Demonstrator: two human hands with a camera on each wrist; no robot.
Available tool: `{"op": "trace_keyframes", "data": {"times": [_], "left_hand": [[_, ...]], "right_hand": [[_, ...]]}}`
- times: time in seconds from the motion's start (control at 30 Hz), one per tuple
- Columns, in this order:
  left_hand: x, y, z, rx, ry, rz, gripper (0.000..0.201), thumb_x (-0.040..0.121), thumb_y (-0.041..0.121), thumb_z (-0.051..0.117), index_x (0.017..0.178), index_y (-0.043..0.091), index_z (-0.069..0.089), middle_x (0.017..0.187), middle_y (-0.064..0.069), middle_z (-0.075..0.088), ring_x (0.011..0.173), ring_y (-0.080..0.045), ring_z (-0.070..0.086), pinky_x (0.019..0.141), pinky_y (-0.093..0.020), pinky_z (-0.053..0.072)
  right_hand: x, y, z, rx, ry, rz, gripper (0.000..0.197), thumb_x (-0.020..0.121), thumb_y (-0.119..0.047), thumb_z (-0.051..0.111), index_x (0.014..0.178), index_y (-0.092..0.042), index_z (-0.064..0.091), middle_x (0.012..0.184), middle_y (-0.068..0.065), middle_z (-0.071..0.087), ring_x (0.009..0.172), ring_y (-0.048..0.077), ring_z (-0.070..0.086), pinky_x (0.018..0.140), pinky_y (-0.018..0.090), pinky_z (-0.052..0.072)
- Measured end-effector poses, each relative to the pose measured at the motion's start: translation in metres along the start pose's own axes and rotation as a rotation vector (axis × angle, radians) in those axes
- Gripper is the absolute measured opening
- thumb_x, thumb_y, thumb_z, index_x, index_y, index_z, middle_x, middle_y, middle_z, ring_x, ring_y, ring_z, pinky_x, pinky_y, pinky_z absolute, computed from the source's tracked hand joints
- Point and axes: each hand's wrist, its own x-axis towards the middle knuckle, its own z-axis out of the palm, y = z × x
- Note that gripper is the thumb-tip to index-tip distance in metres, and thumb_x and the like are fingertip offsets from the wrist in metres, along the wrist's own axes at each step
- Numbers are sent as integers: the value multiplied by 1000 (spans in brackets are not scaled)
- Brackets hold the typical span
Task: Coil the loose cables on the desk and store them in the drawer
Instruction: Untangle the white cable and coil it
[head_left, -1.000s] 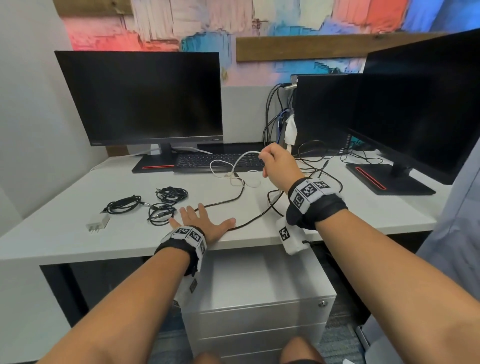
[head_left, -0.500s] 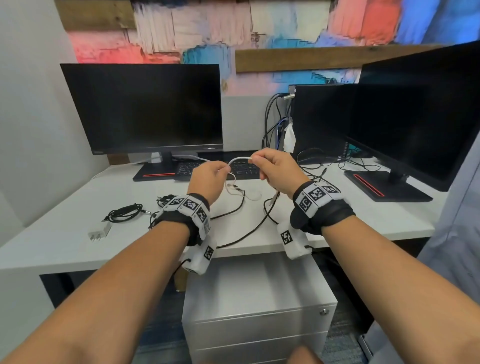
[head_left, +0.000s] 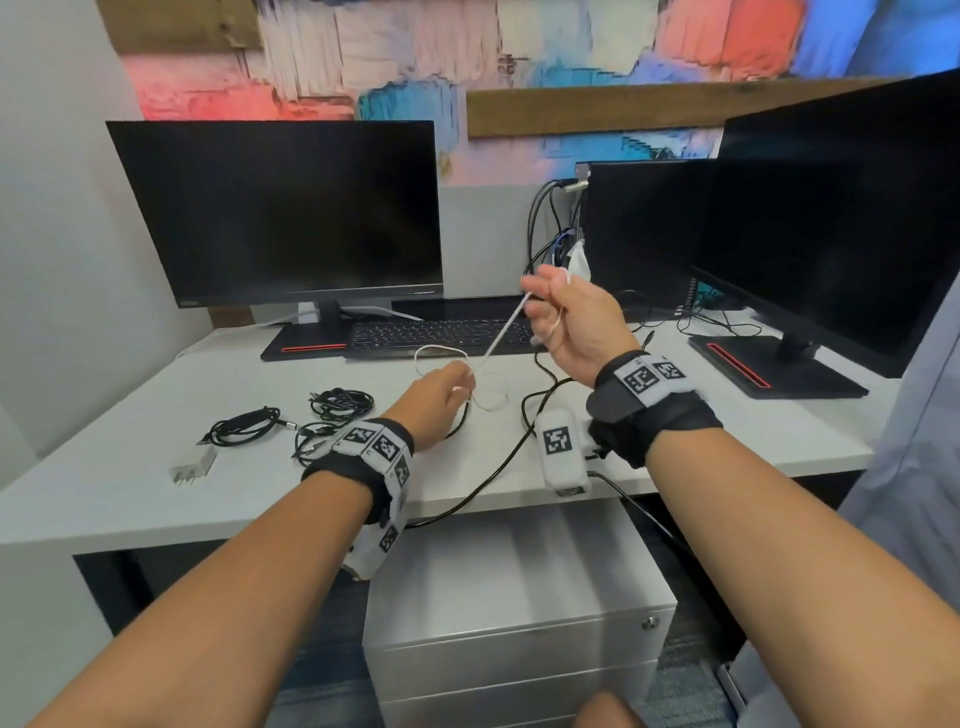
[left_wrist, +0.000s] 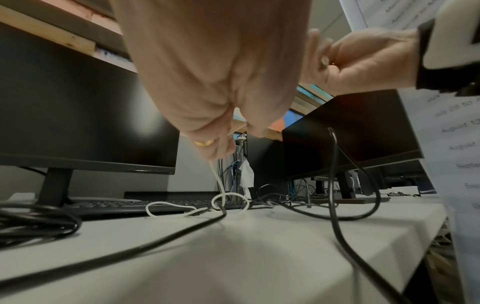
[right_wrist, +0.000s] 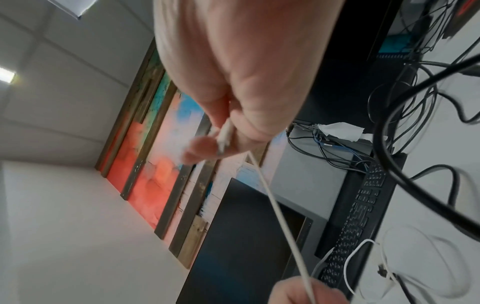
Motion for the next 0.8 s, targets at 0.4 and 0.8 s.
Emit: {"op": "trace_keyframes", "data": {"times": [0.4, 0.8], "left_hand": [[12, -18, -10, 152, 5, 80, 26, 97, 13, 46, 121, 18, 52, 146, -7, 34, 134, -26, 37, 109, -38, 32], [24, -18, -37, 45, 61, -46, 46, 100, 13, 38, 145, 18, 32, 158, -5, 14, 144, -21, 21, 116, -35, 21]], "right_hand": [[15, 22, -13, -1347, -13, -191, 52, 93, 6, 31, 140, -12, 44, 132, 19, 51, 115, 30, 52, 95, 31, 42], [8, 23, -5, -1675, -385, 9, 45, 99, -42, 39, 92, -6, 64, 96, 9, 61, 87, 21, 55, 74, 30, 41]]}}
